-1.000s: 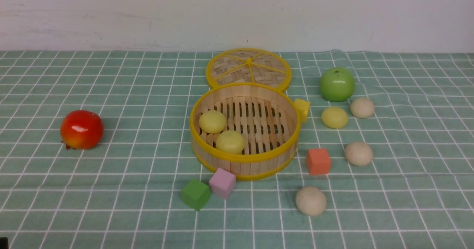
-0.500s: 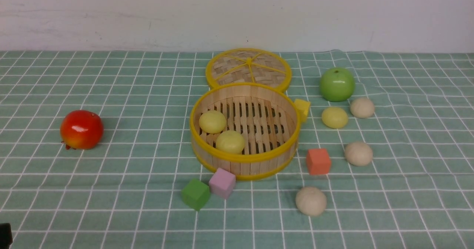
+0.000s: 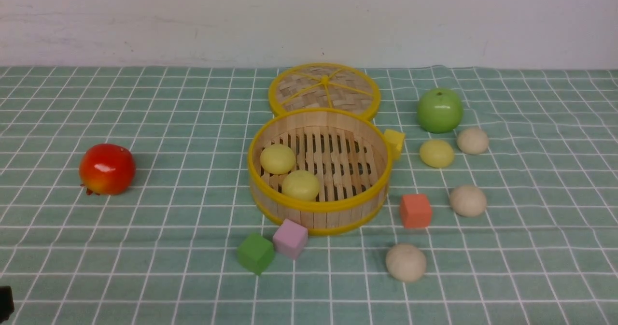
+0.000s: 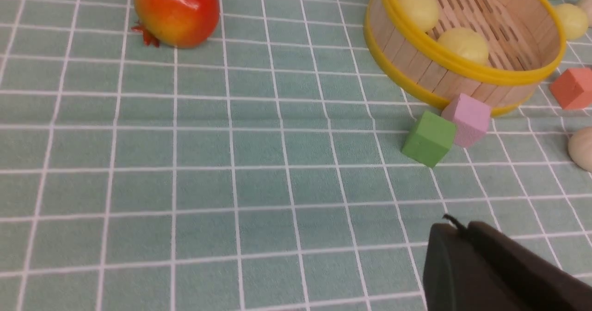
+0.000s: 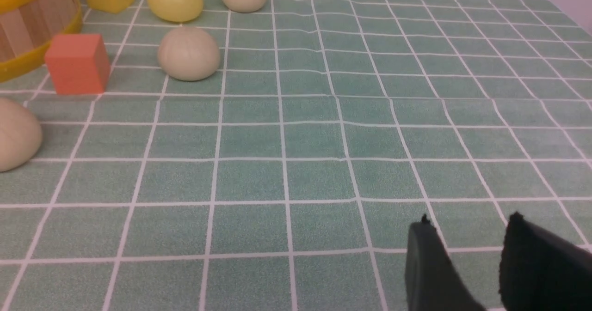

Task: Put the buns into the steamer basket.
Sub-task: Use the right arm to grab a steamed stuffed bun

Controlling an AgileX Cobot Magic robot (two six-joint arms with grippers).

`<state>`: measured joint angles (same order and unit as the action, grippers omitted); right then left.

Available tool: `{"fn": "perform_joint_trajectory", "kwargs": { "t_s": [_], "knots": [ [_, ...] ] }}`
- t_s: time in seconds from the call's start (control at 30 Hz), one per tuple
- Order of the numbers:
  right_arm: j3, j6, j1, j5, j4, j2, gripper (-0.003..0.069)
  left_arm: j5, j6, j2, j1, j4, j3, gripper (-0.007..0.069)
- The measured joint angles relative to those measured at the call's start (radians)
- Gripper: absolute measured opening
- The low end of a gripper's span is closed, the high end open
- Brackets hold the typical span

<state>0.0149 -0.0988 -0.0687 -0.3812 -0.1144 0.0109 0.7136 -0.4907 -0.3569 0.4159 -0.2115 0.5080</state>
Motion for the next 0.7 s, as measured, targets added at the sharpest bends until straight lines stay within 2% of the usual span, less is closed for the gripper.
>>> {"fn": "perform_joint_trajectory", "kwargs": {
  "t_s": [0.1, 0.2, 0.37, 0.5, 0.7],
  "knots": [
    [0.000, 0.000, 0.000, 0.000, 0.000, 0.000, 0.0239, -0.056, -0.013, 0.029, -0.057, -0.029, -0.018, 0.0021],
    [0.000, 0.000, 0.000, 0.000, 0.000, 0.000, 0.0239, -0.155, -0.010, 0.095, -0.174, -0.029, -0.090, 0.0025],
    [0.000, 0.000, 0.000, 0.000, 0.000, 0.000, 0.0239, -0.317, 0.053, 0.223, -0.307, 0.014, -0.265, 0.0029],
    [0.000, 0.000, 0.000, 0.000, 0.000, 0.000, 0.0239, -0.373, 0.075, 0.312, -0.337, 0.026, -0.408, 0.0035],
    [0.000, 0.000, 0.000, 0.000, 0.000, 0.000, 0.0239, -0.347, 0.079, 0.367, -0.341, 0.034, -0.536, 0.0039]
  ]
}}
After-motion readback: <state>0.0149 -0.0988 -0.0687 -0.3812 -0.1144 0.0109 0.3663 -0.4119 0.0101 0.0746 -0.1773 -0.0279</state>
